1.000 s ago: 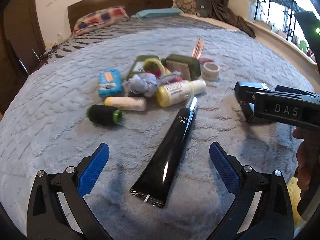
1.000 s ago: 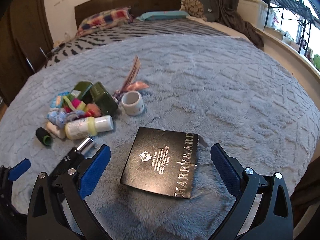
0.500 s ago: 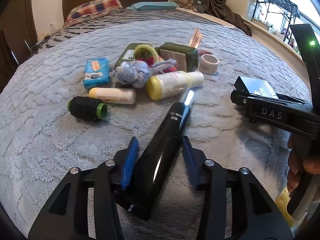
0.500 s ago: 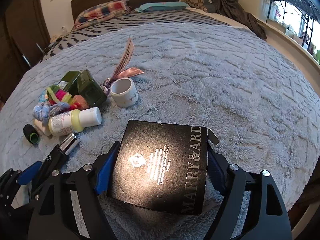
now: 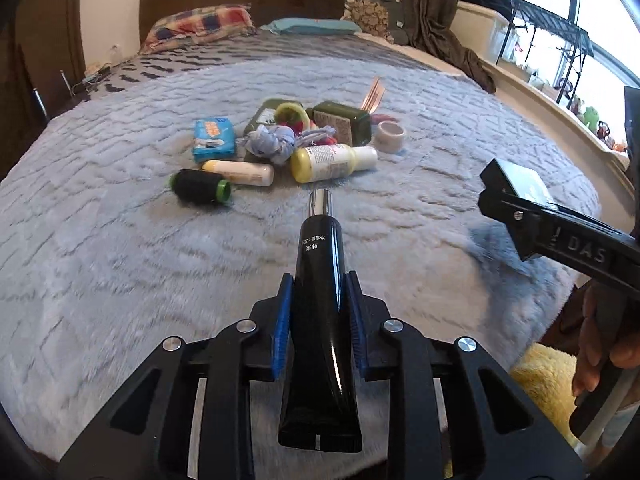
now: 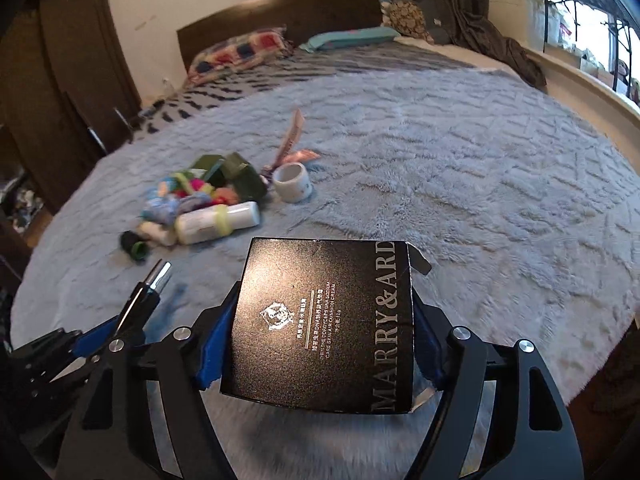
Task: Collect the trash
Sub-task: 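Lower both held items into the bin below the bed and open both tools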
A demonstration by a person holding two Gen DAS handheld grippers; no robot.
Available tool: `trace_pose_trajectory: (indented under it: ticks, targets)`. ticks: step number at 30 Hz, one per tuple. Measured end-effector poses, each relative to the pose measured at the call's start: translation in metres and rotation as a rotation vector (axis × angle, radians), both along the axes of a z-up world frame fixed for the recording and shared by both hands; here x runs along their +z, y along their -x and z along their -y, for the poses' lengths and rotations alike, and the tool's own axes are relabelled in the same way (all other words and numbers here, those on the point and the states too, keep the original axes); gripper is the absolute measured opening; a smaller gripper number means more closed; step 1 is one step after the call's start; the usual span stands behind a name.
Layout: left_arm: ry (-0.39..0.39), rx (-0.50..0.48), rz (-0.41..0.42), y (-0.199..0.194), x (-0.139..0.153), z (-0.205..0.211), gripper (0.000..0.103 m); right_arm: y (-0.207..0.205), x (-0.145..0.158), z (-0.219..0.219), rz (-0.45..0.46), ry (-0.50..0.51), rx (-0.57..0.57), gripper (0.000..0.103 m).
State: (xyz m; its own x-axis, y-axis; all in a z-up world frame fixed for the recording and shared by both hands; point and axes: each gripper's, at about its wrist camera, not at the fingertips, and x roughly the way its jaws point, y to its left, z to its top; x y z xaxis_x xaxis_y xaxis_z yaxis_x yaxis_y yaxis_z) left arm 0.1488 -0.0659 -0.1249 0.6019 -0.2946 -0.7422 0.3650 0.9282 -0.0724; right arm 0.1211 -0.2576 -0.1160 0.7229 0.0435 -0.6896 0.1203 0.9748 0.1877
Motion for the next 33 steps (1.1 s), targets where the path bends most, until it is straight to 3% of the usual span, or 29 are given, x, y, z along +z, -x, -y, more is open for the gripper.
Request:
trace_pose_trajectory:
  ticks: [7,13,21,33]
  targets:
    - [0.026,0.013,0.075,0.065,0.023,-0.013,0.024,0.063,0.028,-0.018,0.093,0.018,0.078,0.075]
    - [0.063,0.026,0.077,0.116,0.019,-0.021,0.024,0.107,0.024,-0.03,0.106,0.011,0.133,0.075]
    - [0.026,0.035,-0.043,0.158,-0.03,-0.026,0.024,0.141,-0.006,-0.041,0.03,0.006,0.177,0.075]
    - [0.012,0.01,-0.251,0.172,-0.095,-0.029,0.024,0.145,-0.087,-0.057,-0.186,-0.011,0.204,0.075]
